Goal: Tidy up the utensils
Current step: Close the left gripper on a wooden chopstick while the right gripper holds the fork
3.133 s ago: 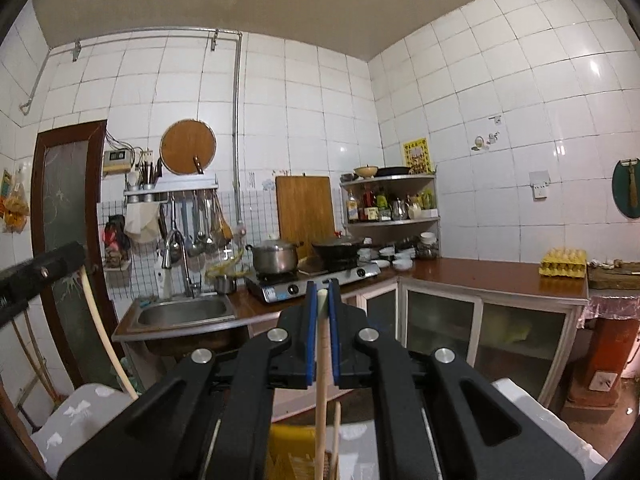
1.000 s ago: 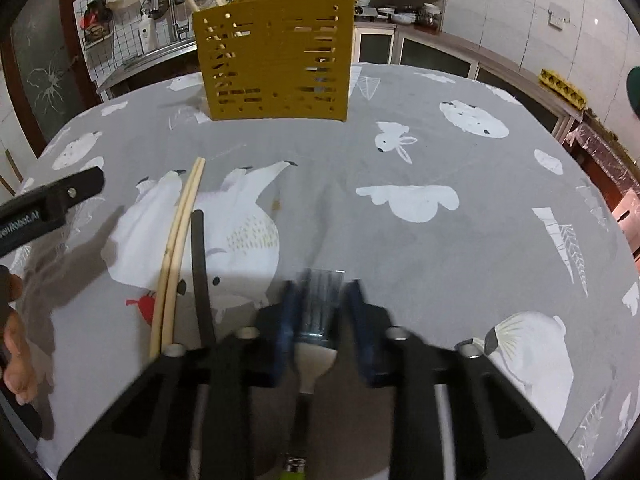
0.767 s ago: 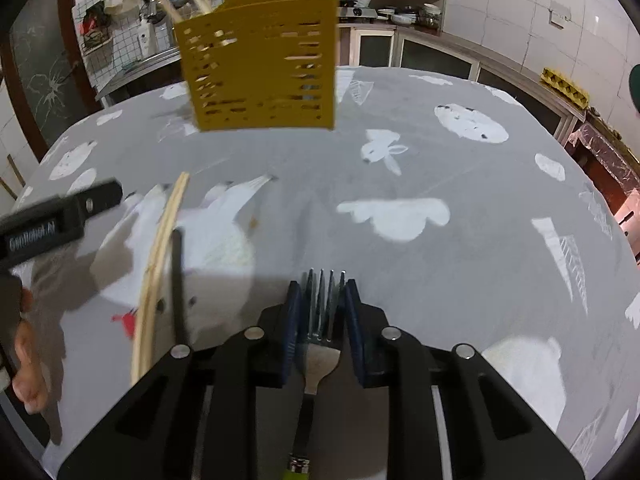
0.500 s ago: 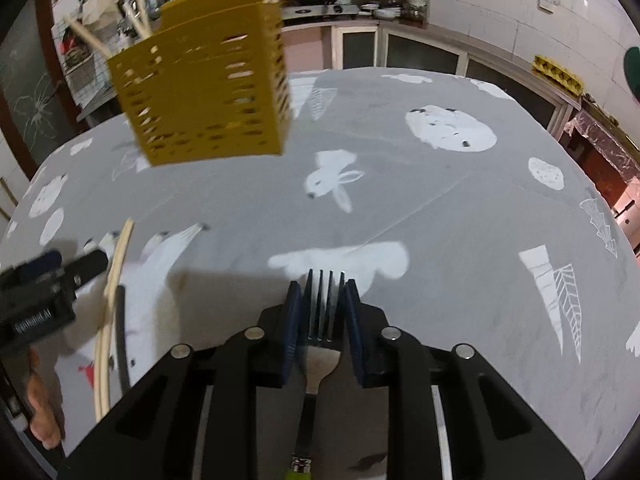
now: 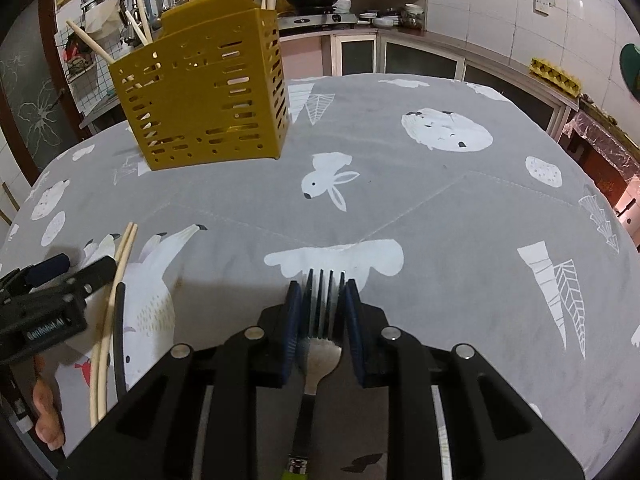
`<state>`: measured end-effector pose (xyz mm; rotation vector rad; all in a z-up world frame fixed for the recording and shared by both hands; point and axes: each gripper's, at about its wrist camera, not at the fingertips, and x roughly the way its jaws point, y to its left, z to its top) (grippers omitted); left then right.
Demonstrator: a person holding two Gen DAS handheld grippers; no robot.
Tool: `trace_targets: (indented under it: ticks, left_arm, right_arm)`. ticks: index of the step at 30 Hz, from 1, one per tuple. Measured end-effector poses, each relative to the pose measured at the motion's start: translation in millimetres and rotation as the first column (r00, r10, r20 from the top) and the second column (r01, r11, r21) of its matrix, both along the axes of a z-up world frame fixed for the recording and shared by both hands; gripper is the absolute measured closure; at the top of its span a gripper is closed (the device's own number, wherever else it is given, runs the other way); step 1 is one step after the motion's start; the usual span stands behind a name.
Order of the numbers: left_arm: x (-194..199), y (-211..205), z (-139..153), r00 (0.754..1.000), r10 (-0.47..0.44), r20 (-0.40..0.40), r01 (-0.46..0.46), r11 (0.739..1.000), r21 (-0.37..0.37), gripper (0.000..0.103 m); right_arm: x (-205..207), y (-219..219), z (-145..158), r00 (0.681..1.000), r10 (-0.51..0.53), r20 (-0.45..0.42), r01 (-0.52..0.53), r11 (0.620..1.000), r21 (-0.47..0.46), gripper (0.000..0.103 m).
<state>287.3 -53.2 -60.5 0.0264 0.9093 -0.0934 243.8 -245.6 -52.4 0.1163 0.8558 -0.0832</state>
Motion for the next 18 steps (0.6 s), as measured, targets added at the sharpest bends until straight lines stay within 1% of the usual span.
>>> trace_targets:
  ticks: [2,5,7,9,10,12,13,15,16,18]
  left_arm:
    - [0,-4,-2,1.0,-0.011,-0.009,0.011,1.0,0.015,0.013]
    - [2,-5,-2,1.0,-0.004,-0.021,0.004,1.0,0.012,0.014]
    - [5,-9,-1,1.0,-0.004,-0.026,0.005,1.0,0.02,0.02]
    - [9,-16,2,0.999,-0.02,-0.028,0.021,0.999,0.026,0.036]
    - [10,-19,3,0.999,-0.025,-0.029,0.025,0.999,0.023,0.039]
    - [14,-25,4,0.999,-0.029,-0.033,0.029,0.999,0.019,0.05]
    - [16,-29,5,0.999,-0.035,-0.034,0.036,0.999,0.017,0.052]
    - [20,-36,6,0.998,-0.051,-0.038,0.051,0.999,0.004,0.067]
    - [22,-38,7,0.997,-0.056,-0.044,0.056,0.998,-0.006,0.069]
    - [26,-41,7,0.997,-0.061,-0.053,0.06,0.998,-0.026,0.078]
  right_arm:
    - [-1,-1,-1,1.0,-0.002,0.0,0.002,1.0,0.005,0.08]
    - [0,-2,0,1.0,-0.004,-0.002,0.004,1.0,0.007,0.08]
    - [2,-1,0,1.0,-0.004,-0.004,0.004,1.0,0.003,0.08]
    - [3,-2,0,1.0,-0.003,-0.004,0.003,1.0,0.0,0.08]
    - [4,-2,0,1.0,-0.003,-0.005,0.003,1.0,0.003,0.08]
    - [3,-4,1,1.0,-0.003,-0.005,0.003,1.0,0.012,0.08]
    - [2,-5,1,1.0,-0.004,-0.004,0.004,1.0,0.015,0.08]
    - [2,-8,1,1.0,-0.008,-0.001,0.008,1.0,0.025,0.08]
    - [2,-9,1,1.0,-0.011,-0.001,0.011,0.999,0.031,0.08]
    - [2,-11,1,1.0,-0.013,0.0,0.013,0.999,0.038,0.08]
